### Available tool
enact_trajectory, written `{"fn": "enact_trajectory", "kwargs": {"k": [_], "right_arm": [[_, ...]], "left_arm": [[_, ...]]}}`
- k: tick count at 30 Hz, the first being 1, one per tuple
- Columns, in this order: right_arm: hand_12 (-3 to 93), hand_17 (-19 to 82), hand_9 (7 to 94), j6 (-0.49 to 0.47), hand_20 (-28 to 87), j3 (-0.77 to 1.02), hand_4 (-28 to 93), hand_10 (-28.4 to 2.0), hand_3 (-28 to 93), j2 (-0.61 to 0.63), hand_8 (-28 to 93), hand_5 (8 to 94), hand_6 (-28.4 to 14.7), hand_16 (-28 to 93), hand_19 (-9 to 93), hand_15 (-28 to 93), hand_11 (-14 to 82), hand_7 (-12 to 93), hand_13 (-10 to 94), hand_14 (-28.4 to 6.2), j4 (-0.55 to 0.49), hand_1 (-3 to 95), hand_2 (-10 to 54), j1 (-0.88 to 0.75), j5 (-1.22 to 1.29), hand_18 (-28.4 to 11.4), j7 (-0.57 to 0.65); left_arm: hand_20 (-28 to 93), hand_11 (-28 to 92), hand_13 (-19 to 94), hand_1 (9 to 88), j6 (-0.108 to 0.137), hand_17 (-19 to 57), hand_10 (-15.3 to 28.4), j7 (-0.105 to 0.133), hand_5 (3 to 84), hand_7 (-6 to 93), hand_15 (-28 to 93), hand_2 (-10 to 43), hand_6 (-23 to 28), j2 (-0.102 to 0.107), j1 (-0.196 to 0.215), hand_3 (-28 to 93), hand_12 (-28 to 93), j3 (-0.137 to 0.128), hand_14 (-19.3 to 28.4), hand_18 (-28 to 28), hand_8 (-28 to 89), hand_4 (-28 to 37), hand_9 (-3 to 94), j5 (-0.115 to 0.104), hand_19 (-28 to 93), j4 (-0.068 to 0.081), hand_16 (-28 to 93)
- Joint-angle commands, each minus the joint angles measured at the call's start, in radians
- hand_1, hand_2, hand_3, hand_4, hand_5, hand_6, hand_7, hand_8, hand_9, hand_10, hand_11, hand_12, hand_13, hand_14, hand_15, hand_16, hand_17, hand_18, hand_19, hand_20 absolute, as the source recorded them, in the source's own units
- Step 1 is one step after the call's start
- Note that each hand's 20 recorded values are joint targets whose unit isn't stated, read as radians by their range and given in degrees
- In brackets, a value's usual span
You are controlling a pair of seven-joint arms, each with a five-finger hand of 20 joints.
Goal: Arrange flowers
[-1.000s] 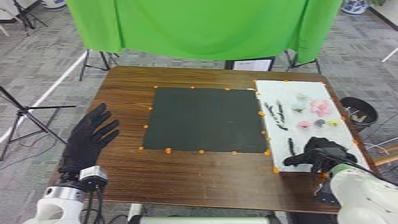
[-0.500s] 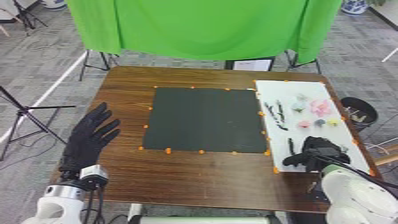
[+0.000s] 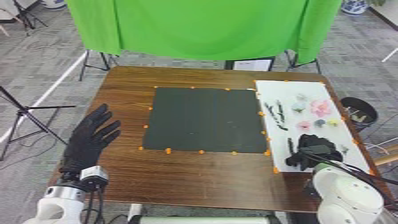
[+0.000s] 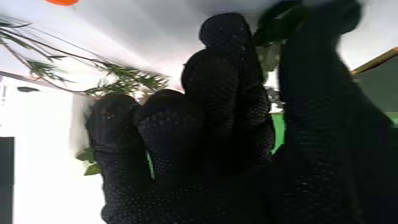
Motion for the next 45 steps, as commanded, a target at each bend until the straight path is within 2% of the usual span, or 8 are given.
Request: {"fn": "enact_trajectory", "kwargs": {"k": [1, 12, 18, 29, 32, 37, 40, 45], "right_arm": [[52.8, 44, 82.4, -0.021, 54, -0.012, -28, -6.9, 76, -0.005, 10, 74.7, 1.8, 34, 93, 76, 46.2, 44, 75, -7.5, 0.059, 48.5, -9.5, -0.087, 0.037, -19.9, -0.108], [58.6, 36, 76.0, 0.131, 69, 0.037, -7, -9.8, 93, -0.002, 27, 66.5, -2.5, 39, 93, 89, 66.0, 61, 69, -11.8, 0.083, 31.6, -9.1, -0.142, 0.106, -21.5, -0.240], [55.7, 40, 78.2, 0.254, 78, 0.075, 12, -10.5, 93, 0.002, 34, 68.7, -2.6, 40, 93, 93, 75.8, 63, 72, -11.8, 0.052, 18.9, 6.4, -0.141, 0.122, -23.0, -0.221], [56.9, 46, 82.8, 0.420, 81, 0.146, 18, -10.5, 93, 0.011, 37, 73.0, -2.9, 40, 93, 93, 75.2, 60, 78, -11.1, -0.024, 20.2, 0.2, -0.103, 0.235, -23.8, -0.162], [57.8, 46, 83.0, 0.259, 81, 0.168, 16, -10.4, 93, -0.002, 38, 73.2, -3.1, 41, 93, 93, 74.9, 60, 78, -11.1, -0.050, 21.7, -1.8, -0.084, 0.224, -23.8, -0.111], [55.4, 40, 74.5, 0.050, 73, 0.188, -22, -10.6, 86, -0.028, 17, 68.5, -1.3, 41, 93, 90, 71.2, 48, 71, -11.3, -0.085, 27.7, -9.4, -0.066, 0.231, -22.6, -0.003], [56.6, 38, 71.3, -0.019, 69, 0.185, -27, -11.3, 82, -0.028, -9, 68.9, -2.2, 42, 93, 89, 69.3, 40, 69, -11.8, -0.097, 20.8, -9.5, -0.066, 0.208, -22.6, 0.020], [57.5, 35, 67.3, -0.116, 67, 0.170, -28, -12.8, 73, -0.036, -10, 65.8, -3.1, 42, 93, 88, 67.8, 31, 65, -12.9, -0.096, 19.9, -9.5, -0.058, 0.231, -23.6, 0.025]], "left_arm": [[10, 20, 19, 27.5, -0.004, -7.3, 11.0, -0.013, 28.4, 21.5, 31, -5.4, 3.0, -0.009, 0.008, 69, 18, 0.004, 16.0, 23.0, -11, -23.6, 21.7, -0.001, 39, -0.001, 1], [10, 20, 20, 27.3, 0.000, -8.3, 11.1, -0.008, 28.4, 21.4, 31, -5.1, 3.1, -0.007, 0.007, 69, 18, 0.000, 16.2, 23.9, -11, -23.9, 21.8, -0.005, 41, 0.001, 1], [9, 20, 20, 27.3, 0.001, -8.2, 11.2, -0.005, 28.7, 21.4, 31, -5.3, 3.0, 0.000, 0.013, 69, 18, -0.009, 16.3, 24.1, -11, -24.0, 22.1, -0.006, 41, -0.004, 1], [8, 20, 20, 27.1, 0.010, -8.3, 11.2, 0.004, 28.9, 21.2, 32, -5.3, 3.1, 0.017, 0.023, 70, 18, -0.026, 16.3, 24.1, -11, -24.0, 22.2, -0.005, 42, -0.013, 1], [8, 20, 20, 27.0, 0.008, -8.3, 11.2, 0.002, 29.0, 21.2, 32, -5.4, 3.1, 0.018, 0.020, 70, 18, -0.026, 16.3, 24.1, -11, -24.0, 22.3, -0.005, 42, -0.011, 1], [8, 20, 20, 27.0, 0.008, -8.3, 11.1, -0.002, 29.0, 21.1, 32, -5.4, 3.1, 0.017, 0.022, 70, 18, -0.025, 16.2, 24.0, -11, -24.1, 22.3, -0.005, 42, -0.011, 1], [8, 20, 20, 27.0, 0.004, -8.4, 11.1, -0.002, 29.0, 21.1, 32, -5.3, 3.1, 0.015, 0.026, 70, 18, -0.029, 16.2, 24.1, -11, -24.1, 22.3, -0.005, 42, -0.012, 1], [8, 20, 20, 27.1, 0.004, -8.3, 11.1, -0.005, 29.0, 20.9, 31, -5.3, 3.0, 0.015, 0.023, 70, 18, -0.027, 16.2, 24.1, -11, -24.1, 22.3, -0.004, 42, -0.010, 1]]}}
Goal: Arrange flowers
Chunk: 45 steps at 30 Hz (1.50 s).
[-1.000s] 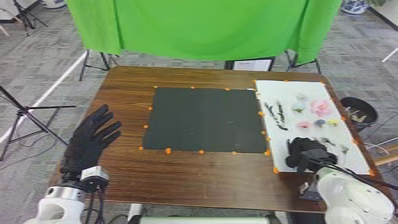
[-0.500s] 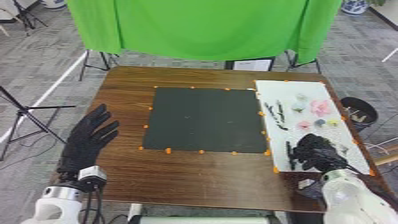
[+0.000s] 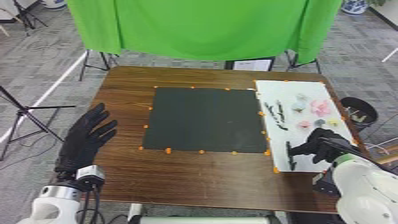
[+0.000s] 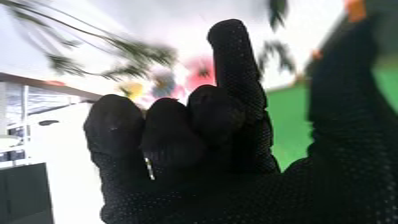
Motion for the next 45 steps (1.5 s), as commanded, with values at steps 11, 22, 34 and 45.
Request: {"fn": "enact_trajectory", "kwargs": {"k": [11, 22, 34, 45], "right_arm": [[56.0, 36, 69.2, -0.020, 65, -0.149, -28, -12.2, 68, -0.011, -10, 67.8, -1.8, 40, 93, 88, 68.0, 30, 67, -12.2, 0.049, 30.4, -9.5, -0.009, -0.144, -23.8, -0.006], [60.1, 44, 80.4, 0.026, 73, -0.264, -11, -7.8, -12, -0.039, 10, 79.5, 0.9, 44, 93, 89, 69.6, 25, 75, -8.8, 0.092, 89.4, -9.5, -0.030, -0.197, -21.5, 0.029], [63.2, 49, 82.1, 0.164, 75, -0.192, 77, -6.0, -28, -0.053, 28, 72.4, 1.1, 43, 93, 91, 73.2, 47, 79, -7.0, 0.098, 80.0, -7.1, -0.056, -0.083, -21.9, -0.075], [61.8, 52, 82.4, 0.306, 75, -0.130, 84, -5.2, -28, -0.023, 29, 63.5, 0.1, 41, 93, 91, 73.6, 60, 81, -5.0, 0.059, 76.8, -3.2, 0.023, 0.033, -19.9, -0.078]], "left_arm": [[8, 20, 20, 27.1, -0.002, -8.3, 11.0, -0.006, 28.9, 20.8, 31, -5.3, 3.0, -0.004, 0.006, 70, 18, 0.002, 16.1, 24.0, -11, -23.9, 22.2, 0.003, 42, 0.000, 1], [8, 20, 20, 27.2, -0.002, -8.4, 10.9, -0.014, 29.0, 20.6, 31, -5.3, 3.1, -0.007, 0.007, 70, 18, 0.001, 16.1, 24.1, -10, -23.6, 22.1, 0.004, 42, 0.000, 1], [8, 20, 20, 27.4, 0.001, -8.4, 10.9, -0.009, 29.1, 20.4, 31, -5.4, 3.1, -0.008, 0.011, 70, 18, 0.003, 16.1, 24.1, -10, -23.5, 22.1, 0.003, 41, -0.001, 1], [8, 20, 20, 27.6, 0.007, -8.4, 10.9, -0.006, 29.1, 20.2, 31, -5.1, 3.2, -0.006, 0.014, 69, 18, -0.002, 15.9, 24.0, -10, -23.4, 22.0, 0.004, 41, -0.003, 1]]}}
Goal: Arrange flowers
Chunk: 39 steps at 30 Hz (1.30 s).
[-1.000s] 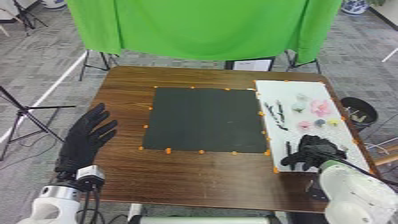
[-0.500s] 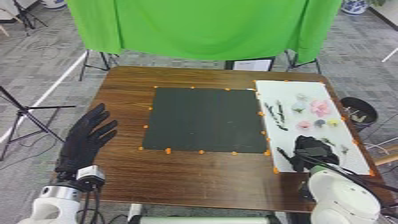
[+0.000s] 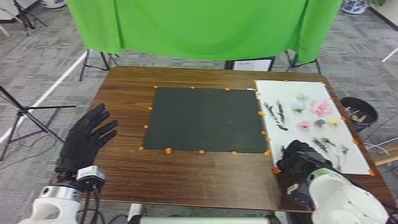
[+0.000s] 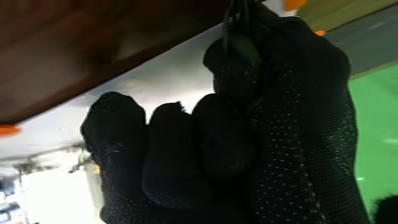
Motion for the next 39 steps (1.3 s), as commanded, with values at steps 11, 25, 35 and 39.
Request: {"fn": "enact_trajectory", "kwargs": {"k": [11, 25, 35, 39], "right_arm": [[62.4, 53, 83.3, 0.175, 76, -0.085, 87, -4.7, -28, 0.033, 29, 63.3, 0.3, 41, 93, 90, 73.3, 61, 82, -5.0, 0.005, 75.8, -3.7, 0.269, 0.107, -19.8, 0.018], [62.0, 54, 83.7, 0.296, 76, -0.543, 86, -5.1, -28, -0.241, 28, 63.8, 0.4, 41, 93, 90, 72.3, 61, 82, -5.2, 0.302, 76.1, -4.0, 0.791, 0.480, -20.1, 0.138], [61.0, 55, 84.4, 0.256, 75, -0.698, 85, -5.2, -28, -0.387, 26, 64.6, 0.4, 41, 93, 89, 71.5, 61, 83, -5.3, 0.440, 76.7, -4.8, 0.853, 0.379, -20.5, 0.142], [60.8, 55, 84.5, 0.270, 75, -0.736, 85, -5.2, -28, -0.440, 26, 64.8, 0.5, 40, 93, 89, 71.4, 60, 83, -5.3, 0.497, 76.6, -5.0, 0.864, 0.334, -20.6, 0.147]], "left_arm": [[9, 20, 20, 27.7, 0.014, -8.4, 10.8, -0.003, 29.1, 20.1, 31, -5.0, 3.2, 0.018, 0.032, 69, 18, -0.015, 15.9, 24.0, -10, -23.0, 21.9, 0.002, 41, -0.015, 1], [9, 20, 19, 27.5, 0.053, -8.5, 10.9, 0.026, 28.8, 20.5, 31, -5.0, 3.1, 0.093, 0.175, 69, 18, -0.153, 15.6, 23.9, -10, -22.7, 21.8, -0.008, 41, -0.088, 1], [9, 20, 20, 27.5, 0.070, -8.5, 10.6, 0.040, 28.8, 20.5, 31, -5.1, 3.1, 0.100, 0.203, 69, 18, -0.170, 15.4, 23.8, -10, -22.6, 22.0, -0.007, 41, -0.106, 1], [9, 20, 20, 27.5, 0.072, -8.4, 10.6, 0.037, 28.8, 20.4, 30, -5.1, 3.1, 0.109, 0.192, 69, 18, -0.161, 15.0, 23.7, -10, -22.3, 21.9, -0.006, 41, -0.105, 1]]}}
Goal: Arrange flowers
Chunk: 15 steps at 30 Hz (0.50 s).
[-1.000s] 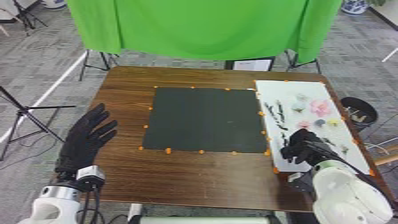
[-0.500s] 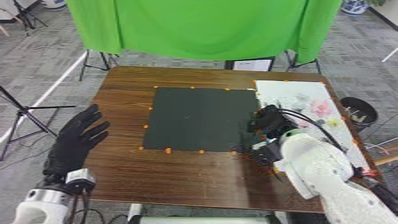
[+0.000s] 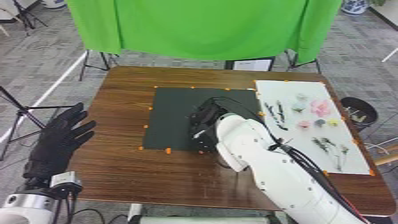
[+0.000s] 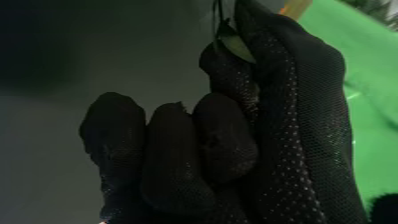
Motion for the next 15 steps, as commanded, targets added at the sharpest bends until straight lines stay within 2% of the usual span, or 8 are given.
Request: {"fn": "enact_trajectory", "kwargs": {"k": [1, 6, 15], "right_arm": [[60.7, 55, 84.6, -0.002, 75, -0.082, 85, -5.2, -28, -0.116, 26, 64.8, 0.5, 40, 93, 89, 71.3, 60, 83, -5.3, 0.072, 76.6, -5.0, 0.016, -0.089, -20.7, -0.006], [60.5, 55, 85.0, -0.003, 75, -0.102, 86, -5.1, -28, -0.147, 25, 65.4, 1.2, 40, 93, 89, 70.9, 60, 83, -5.4, 0.117, 76.3, -5.6, 0.004, -0.153, -20.7, 0.003], [60.6, 55, 85.7, -0.006, 76, -0.124, 86, -5.1, -28, -0.171, 24, 67.0, 1.9, 41, 93, 89, 70.2, 59, 83, -5.6, 0.148, 75.5, -6.3, -0.018, -0.201, -21.0, 0.015]], "left_arm": [[9, 20, 20, 27.6, 0.015, -8.4, 10.6, 0.002, 28.8, 20.4, 30, -5.1, 3.1, 0.013, 0.004, 69, 18, 0.008, 15.0, 23.7, -10, -22.3, 21.9, -0.002, 41, -0.007, 1], [9, 20, 19, 27.6, 0.009, -8.5, 10.6, -0.008, 28.6, 20.3, 30, -5.0, 3.1, 0.024, -0.012, 68, 18, 0.018, 14.8, 23.7, -10, -22.1, 21.6, 0.000, 41, -0.003, 1], [9, 20, 19, 27.5, -0.004, -8.8, 10.5, -0.020, 28.0, 20.4, 30, -4.7, 3.2, 0.043, -0.048, 68, 18, 0.041, 14.6, 23.4, -10, -22.1, 21.0, 0.000, 41, 0.014, 2]]}}
